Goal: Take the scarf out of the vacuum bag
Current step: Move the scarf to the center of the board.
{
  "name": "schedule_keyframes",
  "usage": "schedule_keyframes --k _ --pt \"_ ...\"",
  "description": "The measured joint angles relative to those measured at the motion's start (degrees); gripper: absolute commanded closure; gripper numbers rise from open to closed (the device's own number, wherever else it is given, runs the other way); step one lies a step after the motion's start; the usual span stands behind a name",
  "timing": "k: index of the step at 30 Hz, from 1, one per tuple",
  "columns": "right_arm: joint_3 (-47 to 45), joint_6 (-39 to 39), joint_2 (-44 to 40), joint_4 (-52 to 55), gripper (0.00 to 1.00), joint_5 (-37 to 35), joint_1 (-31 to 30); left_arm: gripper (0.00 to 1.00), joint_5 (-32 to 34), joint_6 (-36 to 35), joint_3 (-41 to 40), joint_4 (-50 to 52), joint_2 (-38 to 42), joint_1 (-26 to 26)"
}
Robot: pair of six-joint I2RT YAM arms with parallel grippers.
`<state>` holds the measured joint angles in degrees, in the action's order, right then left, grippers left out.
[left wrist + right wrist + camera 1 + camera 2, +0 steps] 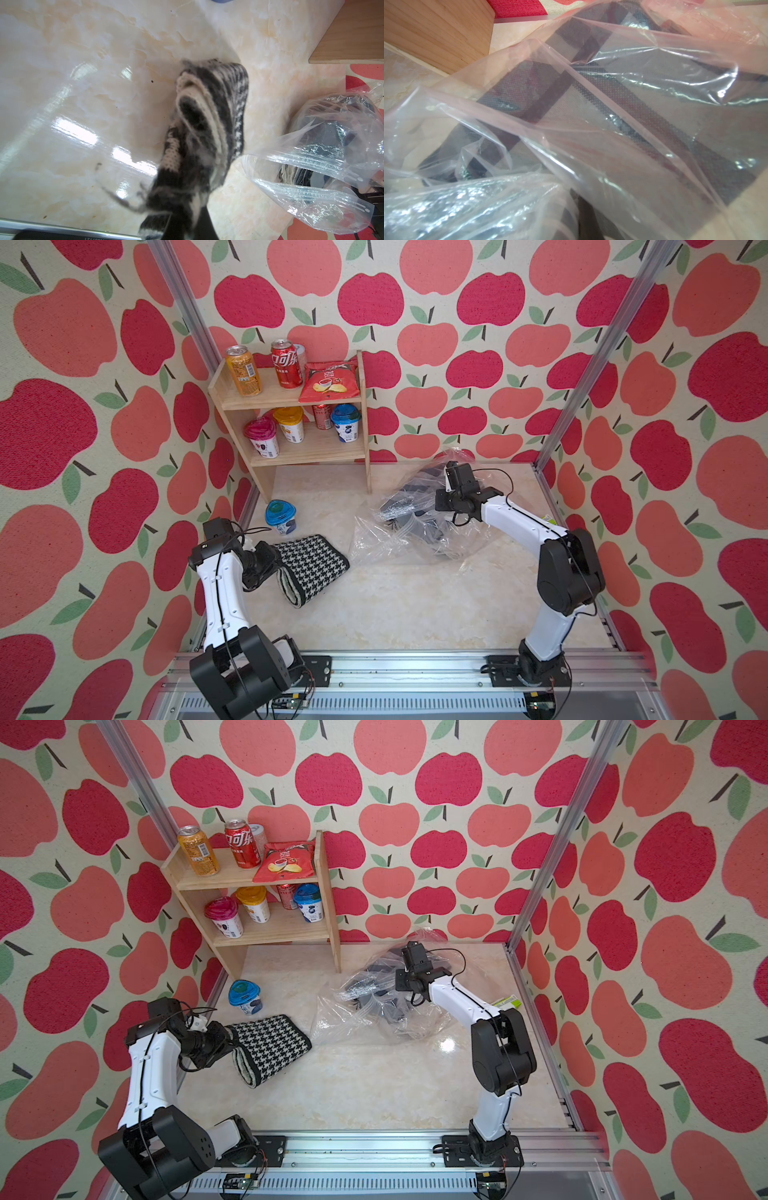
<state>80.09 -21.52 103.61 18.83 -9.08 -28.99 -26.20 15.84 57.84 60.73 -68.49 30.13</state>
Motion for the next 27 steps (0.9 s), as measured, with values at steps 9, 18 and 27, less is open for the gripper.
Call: schedule_keyframes --k 9,18,27 --pt "-1.1 0.0 -1.0 -0.4 1.0 0.2 0.6 1.0 5.2 -4.0 4.7 0.1 -5.1 0.2" --pt "-1.2 0.0 -1.2 -0.6 1.0 0.7 0.6 1.0 11.7 -5.9 9.1 0.3 -11.6 0.0" --pt "-2.1 0.0 -2.1 -1.1 1.0 1.2 0.6 1.0 17.7 -6.8 14.1 0.3 -16.2 -2.2"
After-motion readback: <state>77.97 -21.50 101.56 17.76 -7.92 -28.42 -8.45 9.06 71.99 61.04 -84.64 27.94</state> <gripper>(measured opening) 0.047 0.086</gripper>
